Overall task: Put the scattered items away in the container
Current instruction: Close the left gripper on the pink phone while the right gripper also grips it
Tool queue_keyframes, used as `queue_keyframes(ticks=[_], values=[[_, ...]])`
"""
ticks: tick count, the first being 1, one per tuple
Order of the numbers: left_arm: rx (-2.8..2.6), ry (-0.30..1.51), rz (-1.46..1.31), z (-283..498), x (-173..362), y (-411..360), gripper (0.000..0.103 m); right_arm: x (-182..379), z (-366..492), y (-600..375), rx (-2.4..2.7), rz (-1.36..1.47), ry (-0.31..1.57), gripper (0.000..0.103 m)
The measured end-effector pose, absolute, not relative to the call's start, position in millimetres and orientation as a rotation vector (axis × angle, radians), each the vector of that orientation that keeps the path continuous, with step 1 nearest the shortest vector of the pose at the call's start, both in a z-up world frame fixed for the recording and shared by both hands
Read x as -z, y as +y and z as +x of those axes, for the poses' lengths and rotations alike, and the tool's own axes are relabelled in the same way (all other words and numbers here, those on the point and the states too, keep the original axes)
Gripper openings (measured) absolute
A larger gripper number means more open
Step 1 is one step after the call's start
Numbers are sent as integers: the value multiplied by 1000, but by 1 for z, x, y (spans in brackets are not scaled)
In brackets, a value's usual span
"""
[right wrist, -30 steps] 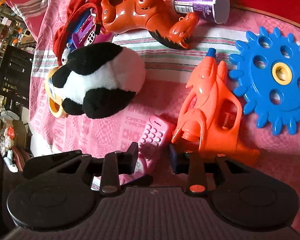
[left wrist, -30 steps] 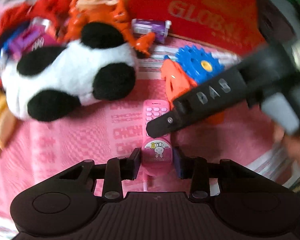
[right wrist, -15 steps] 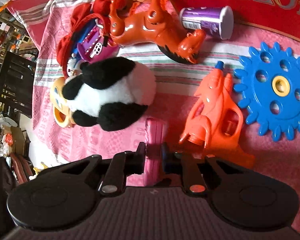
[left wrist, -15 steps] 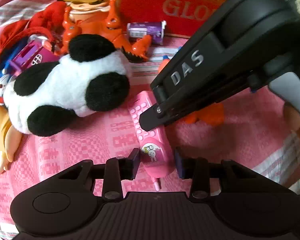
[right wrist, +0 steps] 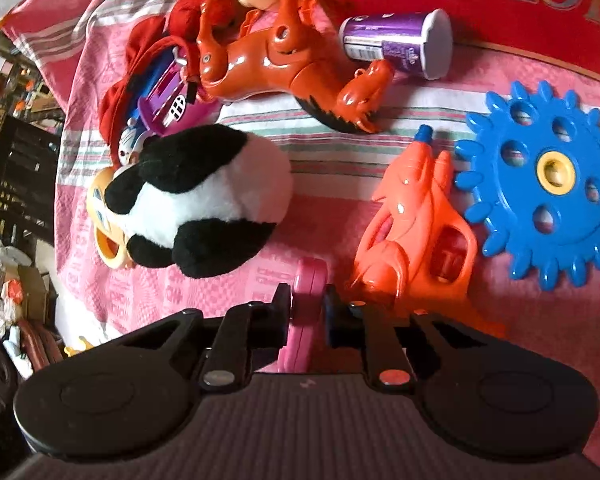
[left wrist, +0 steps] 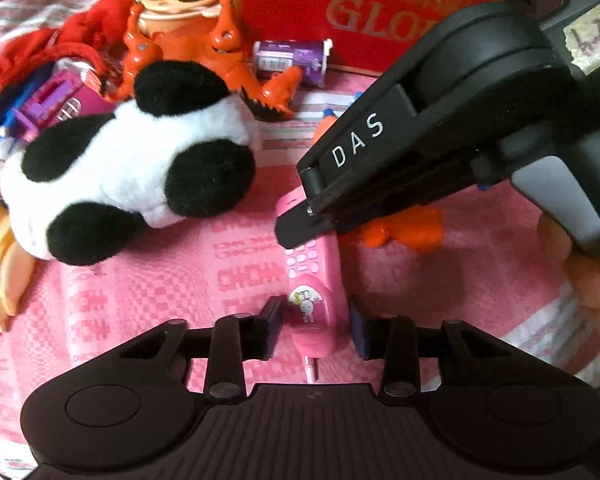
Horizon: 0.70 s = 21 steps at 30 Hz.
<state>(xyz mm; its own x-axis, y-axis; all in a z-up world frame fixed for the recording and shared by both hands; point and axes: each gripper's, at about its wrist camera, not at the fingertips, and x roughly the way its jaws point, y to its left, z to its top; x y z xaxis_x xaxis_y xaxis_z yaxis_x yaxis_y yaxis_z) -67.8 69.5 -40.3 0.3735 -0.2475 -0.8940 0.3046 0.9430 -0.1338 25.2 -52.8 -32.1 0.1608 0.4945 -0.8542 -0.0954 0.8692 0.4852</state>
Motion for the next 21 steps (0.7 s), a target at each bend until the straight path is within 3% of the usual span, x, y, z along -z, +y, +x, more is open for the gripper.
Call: queue_keyframes(ticks=[1, 2, 4, 14, 21], values=[[330, 1128, 77, -68, 40, 67, 67, 30, 25, -52, -431, 348, 1346, 19], [317, 1122, 99, -69, 40, 63, 63, 29, 26, -52, -432, 343, 1345, 19], [321, 1120, 108, -69, 40, 60, 31, 26, 26, -51, -440, 341, 1343, 19], [325, 1128, 105, -59, 44, 56, 27, 32, 27, -50, -437, 318, 1342, 25], [302, 1128, 84, -59, 46, 59, 28, 35, 26, -52, -428, 321, 1334, 22]])
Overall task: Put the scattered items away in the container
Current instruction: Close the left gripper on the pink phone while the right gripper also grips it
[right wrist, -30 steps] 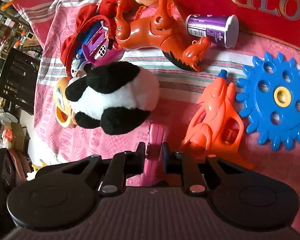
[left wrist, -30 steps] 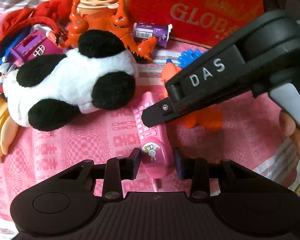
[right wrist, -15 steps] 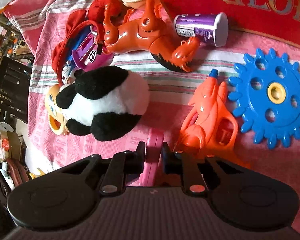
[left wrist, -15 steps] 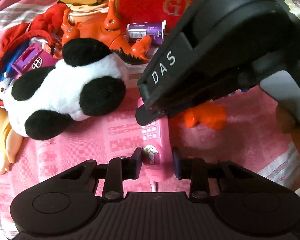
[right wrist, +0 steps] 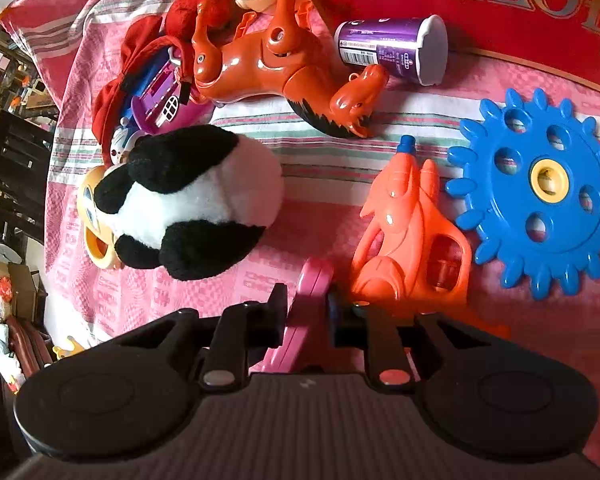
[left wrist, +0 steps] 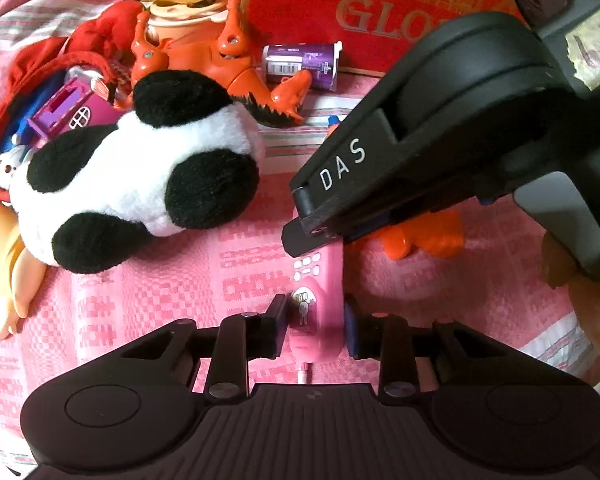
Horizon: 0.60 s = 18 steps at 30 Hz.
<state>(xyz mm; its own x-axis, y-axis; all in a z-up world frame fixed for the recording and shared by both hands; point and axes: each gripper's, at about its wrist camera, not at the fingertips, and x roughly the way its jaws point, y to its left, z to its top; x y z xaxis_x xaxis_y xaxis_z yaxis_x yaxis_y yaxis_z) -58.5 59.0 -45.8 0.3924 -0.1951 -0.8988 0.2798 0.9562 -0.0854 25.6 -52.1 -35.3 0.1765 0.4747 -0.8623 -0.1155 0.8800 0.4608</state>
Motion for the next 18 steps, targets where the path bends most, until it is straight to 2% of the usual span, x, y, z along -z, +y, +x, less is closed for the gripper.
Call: queue_keyframes(ticks=[18], values=[[268, 1122, 82, -52, 30, 45, 26, 15, 25, -59, -456, 287, 1307, 22]])
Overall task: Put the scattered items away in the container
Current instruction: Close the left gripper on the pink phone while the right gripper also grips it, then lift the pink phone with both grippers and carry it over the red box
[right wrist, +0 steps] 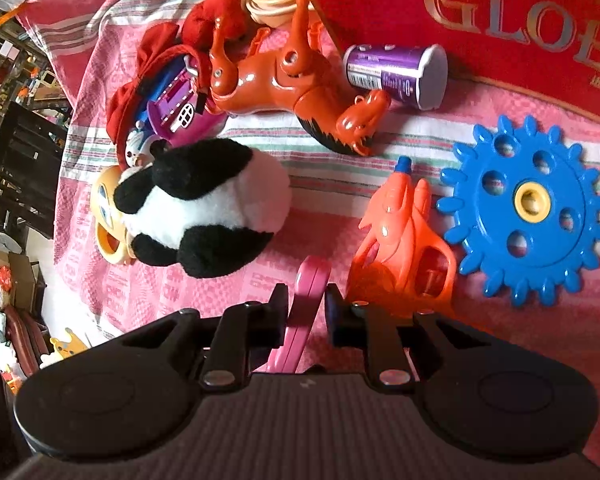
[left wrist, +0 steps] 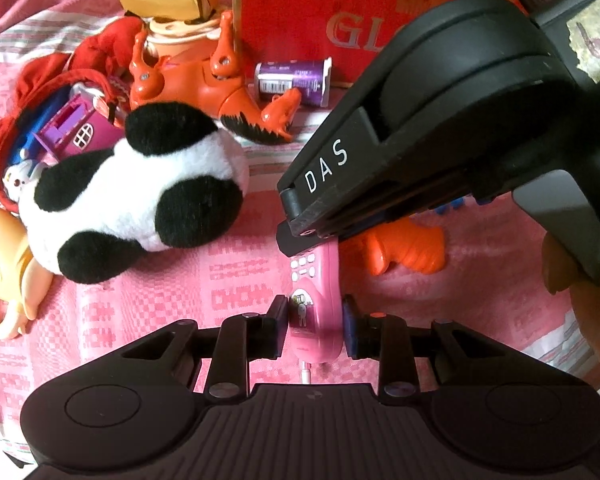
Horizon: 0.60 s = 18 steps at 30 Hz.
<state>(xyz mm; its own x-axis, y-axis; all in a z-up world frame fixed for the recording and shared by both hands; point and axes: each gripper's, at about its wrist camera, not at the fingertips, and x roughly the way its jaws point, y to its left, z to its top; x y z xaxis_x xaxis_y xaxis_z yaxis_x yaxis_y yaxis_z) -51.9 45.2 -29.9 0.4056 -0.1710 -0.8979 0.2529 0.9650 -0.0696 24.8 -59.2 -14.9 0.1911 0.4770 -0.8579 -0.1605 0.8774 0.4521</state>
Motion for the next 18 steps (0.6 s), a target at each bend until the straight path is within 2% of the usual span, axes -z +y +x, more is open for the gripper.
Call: queue_keyframes(ticks=[18], values=[[285, 1099, 113, -50, 4, 19, 26, -9, 20, -82, -438, 307, 1247, 22]])
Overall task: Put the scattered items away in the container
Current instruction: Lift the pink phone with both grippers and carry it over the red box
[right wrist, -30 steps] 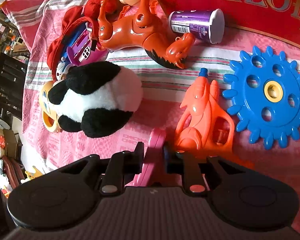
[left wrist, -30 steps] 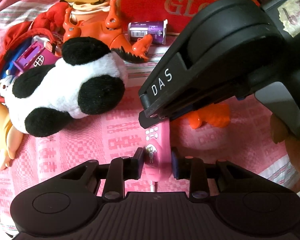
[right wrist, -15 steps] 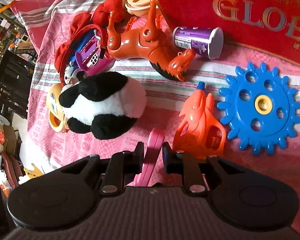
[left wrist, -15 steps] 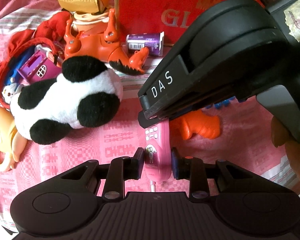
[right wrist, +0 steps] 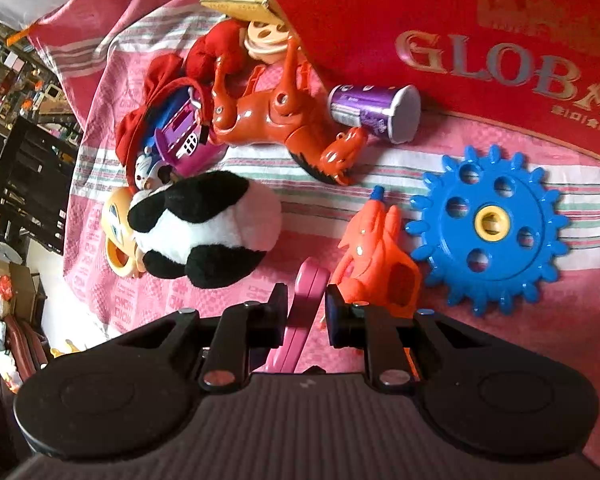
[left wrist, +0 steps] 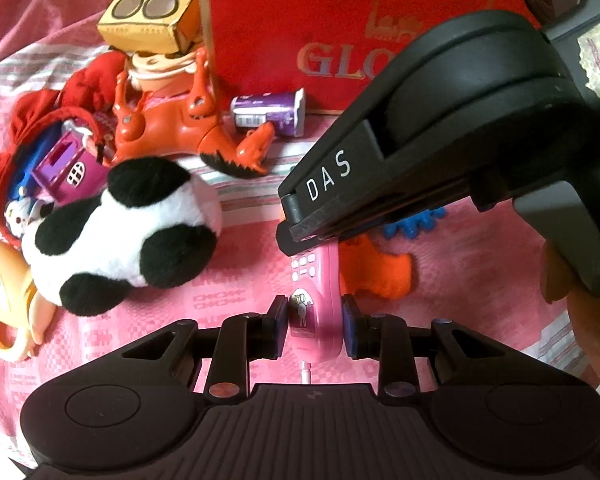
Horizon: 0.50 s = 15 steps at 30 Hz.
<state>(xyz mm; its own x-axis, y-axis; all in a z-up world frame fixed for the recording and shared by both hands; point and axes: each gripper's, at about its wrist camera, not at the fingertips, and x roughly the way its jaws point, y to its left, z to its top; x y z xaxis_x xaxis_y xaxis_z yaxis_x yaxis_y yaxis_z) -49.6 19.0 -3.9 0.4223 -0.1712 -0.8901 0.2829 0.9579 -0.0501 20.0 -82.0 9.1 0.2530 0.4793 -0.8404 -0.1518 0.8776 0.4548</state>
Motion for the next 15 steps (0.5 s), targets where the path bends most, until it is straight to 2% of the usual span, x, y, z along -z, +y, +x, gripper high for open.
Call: queue_keyframes(ticks=[15], values=[[355, 994, 162, -41, -33, -24, 26, -54, 15, -127, -384, 301, 1109, 22]])
